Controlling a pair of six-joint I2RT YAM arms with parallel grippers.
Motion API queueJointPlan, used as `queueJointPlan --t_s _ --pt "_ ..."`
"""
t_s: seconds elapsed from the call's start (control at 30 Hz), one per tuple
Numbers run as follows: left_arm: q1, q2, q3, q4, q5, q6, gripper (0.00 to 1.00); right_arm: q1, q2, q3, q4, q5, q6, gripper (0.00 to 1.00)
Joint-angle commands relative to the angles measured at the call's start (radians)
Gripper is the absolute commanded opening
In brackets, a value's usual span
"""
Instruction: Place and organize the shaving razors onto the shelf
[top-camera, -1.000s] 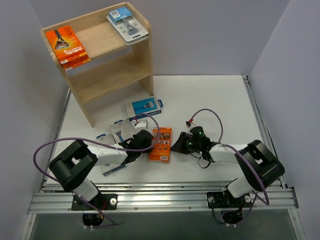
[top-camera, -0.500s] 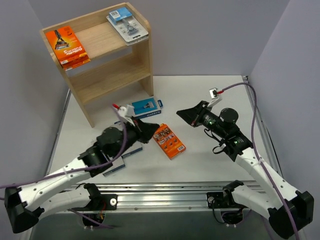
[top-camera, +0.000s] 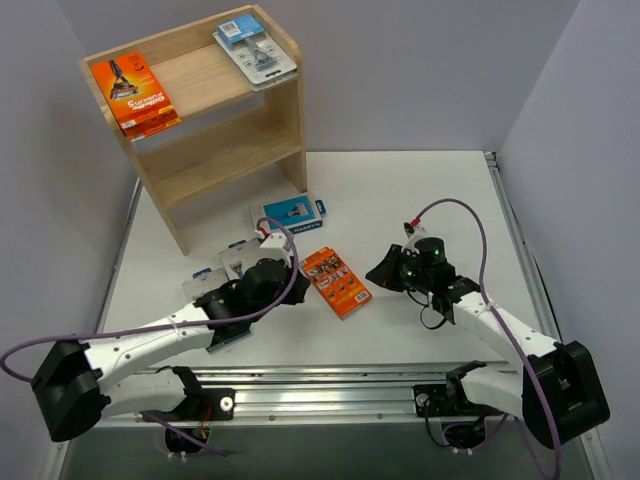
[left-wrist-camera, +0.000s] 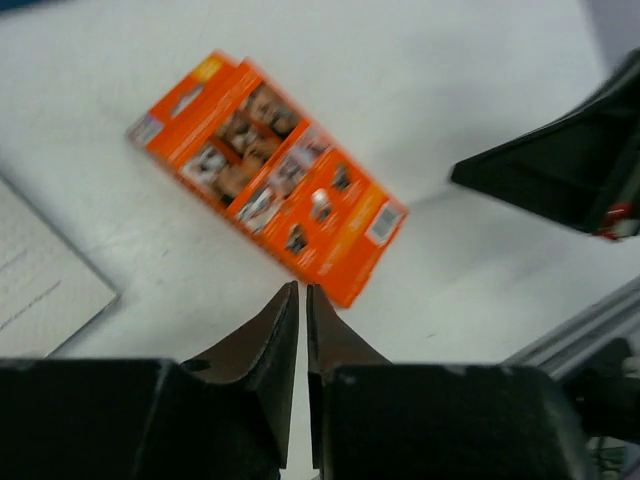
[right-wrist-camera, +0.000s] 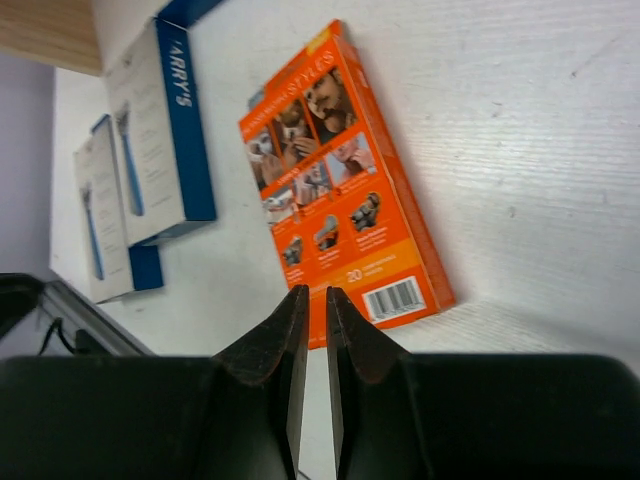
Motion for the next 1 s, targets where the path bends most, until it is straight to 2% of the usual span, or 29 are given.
queueJointPlan --t_s 0.0,0.13,0.33,0.63,0.97 --pt "0.023 0.081 -0.01 -0.016 -0.035 -0.052 0.16 -0.009 0.052 0.011 0.014 0.021 -0.074 0.08" --pt "0.093 0.242 0.019 0.0 0.0 -0.038 0.13 -0.01 0.052 -0.037 0.056 0.008 -0.056 0.06" --pt "0.231 0.37 0.053 0.087 0.101 0.008 0.12 -0.015 0.045 -0.075 0.044 0.021 -0.065 0.05" --pt "0.302 0.54 0.133 0.155 0.167 0.048 0.12 -0.019 0.08 -0.115 0.084 0.017 -0.071 0.05" --pt "0.313 0.667 0.174 0.164 0.204 0.02 0.08 -0.024 0.17 -0.078 0.105 0.017 -0.096 0.04"
